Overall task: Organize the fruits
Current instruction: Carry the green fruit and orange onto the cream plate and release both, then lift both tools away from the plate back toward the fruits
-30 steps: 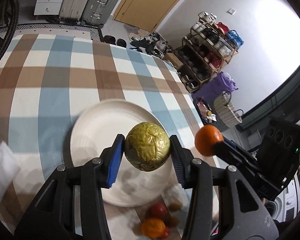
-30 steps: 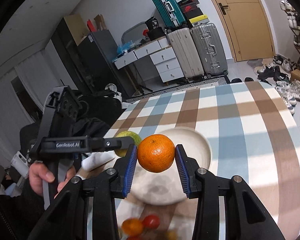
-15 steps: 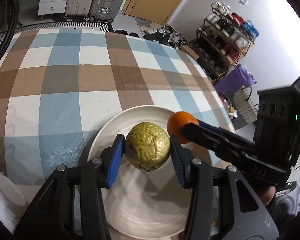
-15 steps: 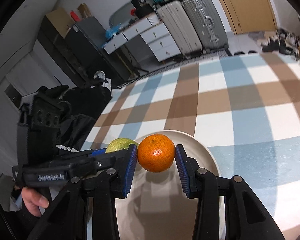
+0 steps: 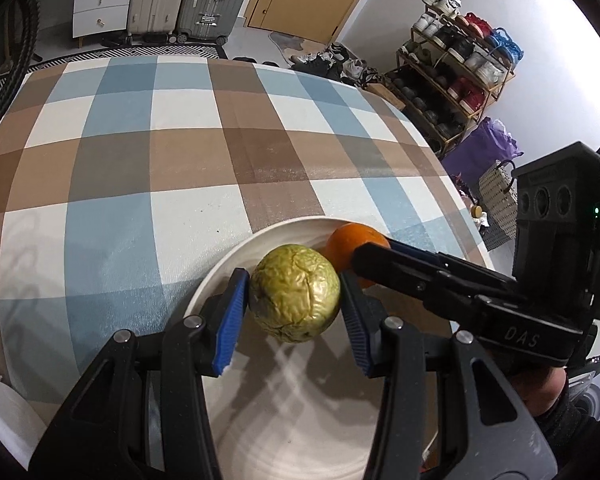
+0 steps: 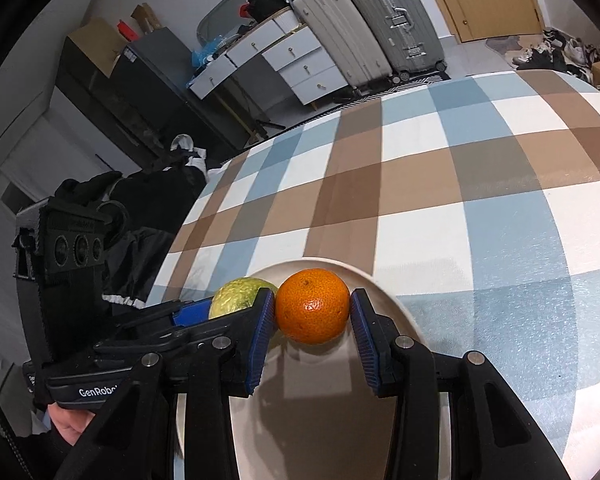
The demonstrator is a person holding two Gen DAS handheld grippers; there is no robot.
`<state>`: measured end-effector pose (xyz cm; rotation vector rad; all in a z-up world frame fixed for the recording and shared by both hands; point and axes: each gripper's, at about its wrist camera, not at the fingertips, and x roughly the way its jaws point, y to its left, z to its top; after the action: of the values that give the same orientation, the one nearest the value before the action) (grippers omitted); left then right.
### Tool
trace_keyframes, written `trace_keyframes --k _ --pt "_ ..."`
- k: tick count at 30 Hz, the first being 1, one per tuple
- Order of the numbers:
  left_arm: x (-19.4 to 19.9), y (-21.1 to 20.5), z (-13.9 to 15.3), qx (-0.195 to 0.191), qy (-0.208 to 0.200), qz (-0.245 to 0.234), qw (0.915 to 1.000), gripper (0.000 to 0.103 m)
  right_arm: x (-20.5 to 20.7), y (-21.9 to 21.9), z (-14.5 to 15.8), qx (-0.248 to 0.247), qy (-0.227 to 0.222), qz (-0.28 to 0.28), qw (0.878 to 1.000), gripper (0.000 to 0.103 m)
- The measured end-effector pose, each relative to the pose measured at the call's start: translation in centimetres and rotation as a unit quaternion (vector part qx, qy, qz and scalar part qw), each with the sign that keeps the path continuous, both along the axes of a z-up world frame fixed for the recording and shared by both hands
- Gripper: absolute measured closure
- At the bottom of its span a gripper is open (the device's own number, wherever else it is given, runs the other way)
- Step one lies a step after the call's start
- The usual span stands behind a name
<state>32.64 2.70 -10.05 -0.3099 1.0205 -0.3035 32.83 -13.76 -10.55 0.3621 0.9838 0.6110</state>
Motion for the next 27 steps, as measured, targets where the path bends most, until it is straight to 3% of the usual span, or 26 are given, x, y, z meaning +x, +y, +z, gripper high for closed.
trace_keyframes --k 4,7,13,16,18,22,27 --pt "0.2 0.4 0.1 -0.011 0.002 0.013 0.9998 0.058 0.3 -0.1 -0.4 -0.001 0.008 -0.007 1.0 0.062" --pt "0.1 0.0 0.6 0.008 -0.001 0.013 0.9999 0.05 0.1 -0.4 -0.1 0.01 0.004 -0.008 1.0 0.051" --pt "-1.1 -0.6 1.7 0.034 -0.021 0.021 0.999 0.03 -1.1 -1.6 1.1 0.027 -0.005 -0.027 0.999 0.049" --pt "-2.2 -0.7 2.7 0.048 -0.032 0.03 0.9979 0.029 -2.3 -2.5 2.3 0.029 -0.019 -0.036 0.999 0.044" --pt "-3.2 -0.9 3.6 0.065 -0.045 0.034 0.9963 0.029 -3.5 -3.2 3.4 0.031 -0.035 -0.045 0.998 0.033" --pt "-5.6 -1.1 5.7 0.096 -0.07 0.048 0.9918 0.026 -6.5 -4.7 6.1 0.034 -0.073 -0.059 0.995 0.025" --pt "-10.2 -1.8 9.2 0.136 -0.122 0.067 0.9809 0.021 -11.0 -5.7 9.3 0.018 -0.131 -0.071 0.989 0.006"
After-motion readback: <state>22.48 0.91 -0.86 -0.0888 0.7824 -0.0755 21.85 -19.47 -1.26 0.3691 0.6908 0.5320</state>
